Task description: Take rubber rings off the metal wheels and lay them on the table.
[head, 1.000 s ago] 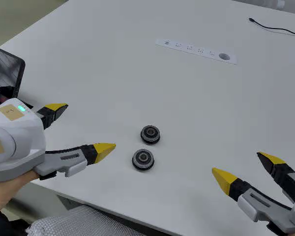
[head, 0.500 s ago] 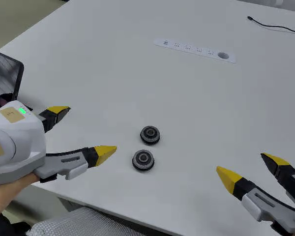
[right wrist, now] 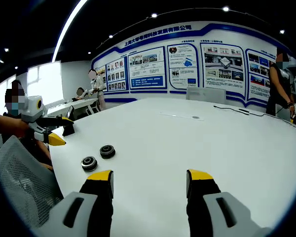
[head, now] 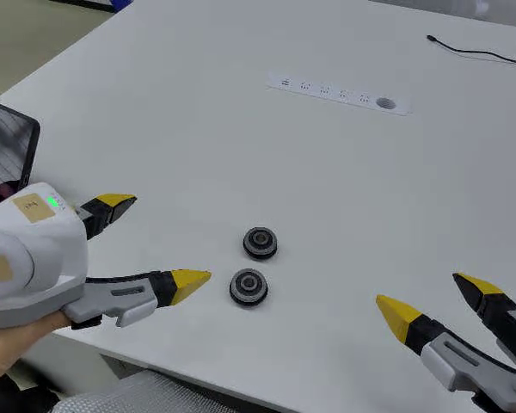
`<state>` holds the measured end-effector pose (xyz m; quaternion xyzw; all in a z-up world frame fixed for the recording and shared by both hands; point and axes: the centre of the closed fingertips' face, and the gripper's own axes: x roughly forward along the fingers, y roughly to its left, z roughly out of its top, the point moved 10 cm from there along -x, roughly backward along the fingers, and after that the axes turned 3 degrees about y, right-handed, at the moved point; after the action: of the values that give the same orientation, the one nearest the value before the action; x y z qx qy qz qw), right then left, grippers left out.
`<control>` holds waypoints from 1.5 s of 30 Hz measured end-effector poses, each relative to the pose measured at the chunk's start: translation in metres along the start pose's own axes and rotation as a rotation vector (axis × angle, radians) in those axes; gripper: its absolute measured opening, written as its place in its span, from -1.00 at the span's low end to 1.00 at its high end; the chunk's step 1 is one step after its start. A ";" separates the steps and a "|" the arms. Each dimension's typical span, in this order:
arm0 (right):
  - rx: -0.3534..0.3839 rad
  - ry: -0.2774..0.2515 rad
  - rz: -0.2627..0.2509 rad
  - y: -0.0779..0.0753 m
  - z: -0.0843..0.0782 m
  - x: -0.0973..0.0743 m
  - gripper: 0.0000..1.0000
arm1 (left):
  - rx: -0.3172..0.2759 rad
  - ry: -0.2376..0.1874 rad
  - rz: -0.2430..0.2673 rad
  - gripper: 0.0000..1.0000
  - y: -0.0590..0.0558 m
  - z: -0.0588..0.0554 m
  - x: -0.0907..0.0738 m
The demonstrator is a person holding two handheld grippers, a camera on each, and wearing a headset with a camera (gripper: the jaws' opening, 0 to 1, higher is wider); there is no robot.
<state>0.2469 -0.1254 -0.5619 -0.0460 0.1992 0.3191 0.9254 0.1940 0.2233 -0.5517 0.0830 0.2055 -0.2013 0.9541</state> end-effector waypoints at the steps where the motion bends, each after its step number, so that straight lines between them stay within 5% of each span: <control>1: 0.005 0.000 -0.001 0.000 0.000 0.000 0.22 | 0.018 0.003 -0.021 0.60 -0.002 0.002 0.002; 14: 0.043 0.001 0.009 0.001 -0.003 -0.001 0.21 | 0.133 0.053 -0.176 0.37 -0.018 0.007 0.032; 21: 0.054 0.009 0.022 0.003 -0.005 0.001 0.20 | 0.152 0.072 -0.214 0.19 -0.023 0.005 0.043; 23: 0.063 0.009 0.026 0.004 -0.005 0.001 0.19 | 0.206 0.080 -0.198 0.12 -0.023 0.004 0.046; 32: 0.144 0.001 0.062 0.010 -0.003 0.006 0.14 | 0.226 0.097 -0.296 -0.14 -0.035 0.003 0.058; 38: 0.196 -0.007 0.089 0.016 -0.001 0.011 0.10 | 0.198 0.125 -0.334 -0.49 -0.039 0.000 0.063; 45: 0.218 0.002 0.095 0.016 -0.005 0.013 0.07 | 0.207 0.152 -0.375 -0.58 -0.043 -0.003 0.066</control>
<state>0.2450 -0.1060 -0.5708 0.0640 0.2354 0.3392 0.9085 0.2300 0.1617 -0.5862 0.1559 0.2668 -0.3882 0.8682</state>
